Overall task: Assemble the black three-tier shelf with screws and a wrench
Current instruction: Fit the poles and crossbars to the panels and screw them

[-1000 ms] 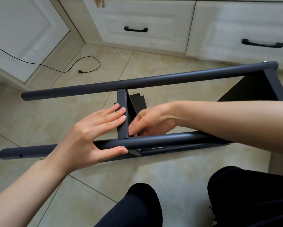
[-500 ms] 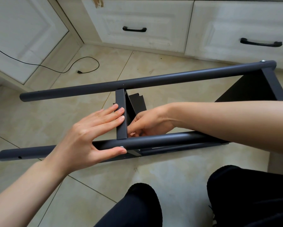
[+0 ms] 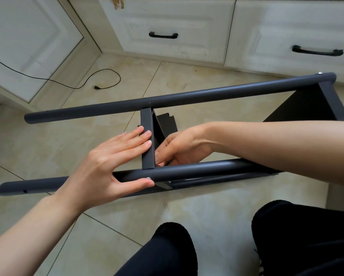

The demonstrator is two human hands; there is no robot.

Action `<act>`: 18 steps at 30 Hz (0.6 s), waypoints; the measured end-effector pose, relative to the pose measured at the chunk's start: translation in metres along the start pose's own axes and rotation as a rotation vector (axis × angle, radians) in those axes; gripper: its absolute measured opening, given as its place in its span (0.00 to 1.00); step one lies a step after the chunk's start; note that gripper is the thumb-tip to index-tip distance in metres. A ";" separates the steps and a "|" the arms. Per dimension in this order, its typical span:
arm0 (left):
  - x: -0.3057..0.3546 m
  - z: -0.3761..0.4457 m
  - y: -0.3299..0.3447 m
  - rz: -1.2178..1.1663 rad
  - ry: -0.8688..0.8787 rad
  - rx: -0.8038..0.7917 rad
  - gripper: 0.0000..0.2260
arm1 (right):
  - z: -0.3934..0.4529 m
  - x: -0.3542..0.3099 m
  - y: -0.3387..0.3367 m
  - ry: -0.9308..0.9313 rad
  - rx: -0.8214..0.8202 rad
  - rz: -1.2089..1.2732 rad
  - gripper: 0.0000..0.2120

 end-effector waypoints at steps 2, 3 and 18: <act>0.000 0.000 0.000 0.003 0.002 -0.001 0.32 | 0.006 0.001 -0.001 0.023 -0.019 0.043 0.16; 0.000 0.000 0.000 0.003 0.002 -0.002 0.32 | 0.009 0.001 -0.003 0.028 -0.011 0.036 0.17; 0.000 -0.001 0.000 -0.002 0.002 0.000 0.32 | 0.017 0.007 -0.007 0.053 0.025 -0.033 0.10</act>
Point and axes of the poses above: each hand's wrist, its own z-axis towards the middle knuckle, its own y-axis out of the palm, x = y × z, the point moved 10 cm from there along z, towards the middle knuckle, and after that the axes turned 14 degrees about y, right-handed, at the moved point
